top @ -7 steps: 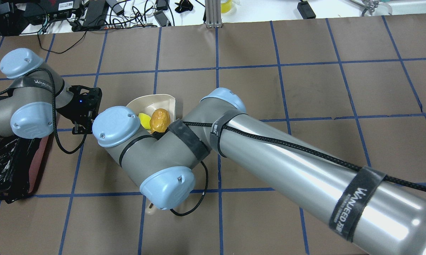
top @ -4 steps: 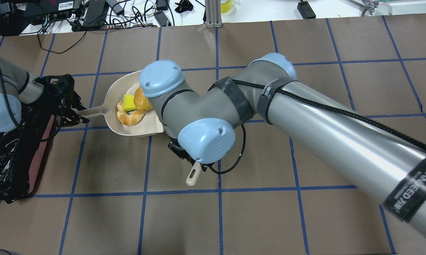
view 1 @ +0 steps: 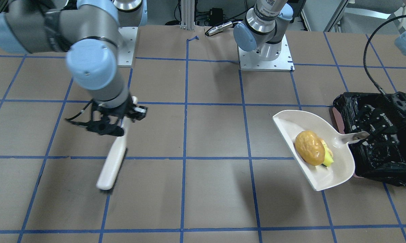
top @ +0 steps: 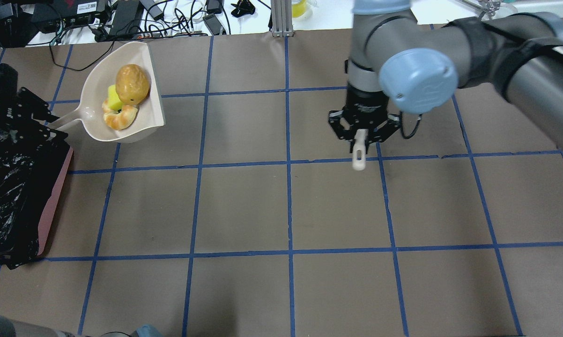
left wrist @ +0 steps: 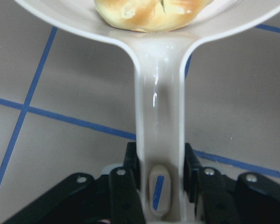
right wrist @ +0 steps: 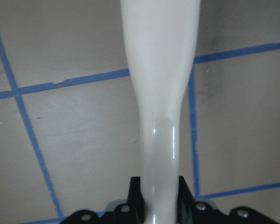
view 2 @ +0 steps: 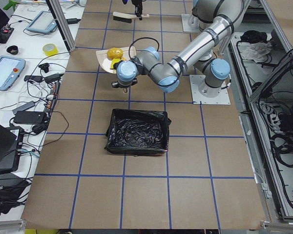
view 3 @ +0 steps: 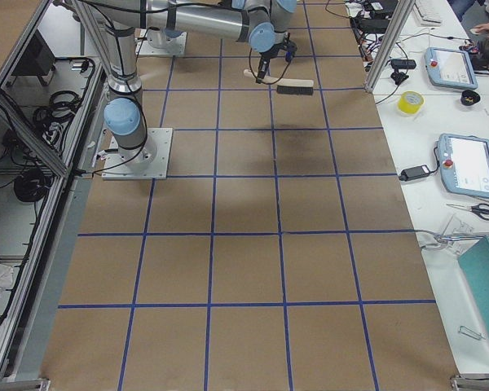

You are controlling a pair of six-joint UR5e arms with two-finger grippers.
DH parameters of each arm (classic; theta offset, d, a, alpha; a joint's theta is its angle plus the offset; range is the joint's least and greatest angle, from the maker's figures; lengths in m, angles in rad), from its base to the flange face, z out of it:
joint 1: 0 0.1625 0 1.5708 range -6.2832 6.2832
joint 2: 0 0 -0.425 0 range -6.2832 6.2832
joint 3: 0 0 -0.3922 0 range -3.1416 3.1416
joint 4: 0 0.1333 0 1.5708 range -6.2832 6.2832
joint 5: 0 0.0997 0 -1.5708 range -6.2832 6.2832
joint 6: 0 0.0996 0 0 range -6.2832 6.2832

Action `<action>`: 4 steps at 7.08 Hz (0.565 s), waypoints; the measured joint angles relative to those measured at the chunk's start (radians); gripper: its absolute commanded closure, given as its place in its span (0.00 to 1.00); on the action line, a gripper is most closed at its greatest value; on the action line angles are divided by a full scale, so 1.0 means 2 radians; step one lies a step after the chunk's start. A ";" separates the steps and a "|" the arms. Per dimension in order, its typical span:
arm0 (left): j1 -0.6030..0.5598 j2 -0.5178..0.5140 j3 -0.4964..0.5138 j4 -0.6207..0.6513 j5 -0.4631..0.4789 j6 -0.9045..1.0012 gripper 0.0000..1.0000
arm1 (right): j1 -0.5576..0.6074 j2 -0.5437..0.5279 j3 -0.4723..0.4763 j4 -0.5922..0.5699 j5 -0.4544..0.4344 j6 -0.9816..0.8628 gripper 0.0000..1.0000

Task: Sweep and dump trash into bin
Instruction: 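Tip the dustpan over the bin with the left gripper while the right returns the brush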

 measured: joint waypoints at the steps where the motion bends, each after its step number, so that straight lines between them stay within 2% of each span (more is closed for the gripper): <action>1: 0.027 -0.002 0.022 -0.019 0.018 0.014 1.00 | -0.075 0.001 0.000 -0.004 -0.001 -0.094 1.00; 2: 0.057 -0.005 0.051 -0.038 0.043 0.030 1.00 | -0.134 0.006 0.000 -0.014 -0.011 -0.165 1.00; 4: 0.103 -0.017 0.107 -0.043 0.114 0.059 1.00 | -0.181 0.043 0.000 -0.060 -0.076 -0.225 1.00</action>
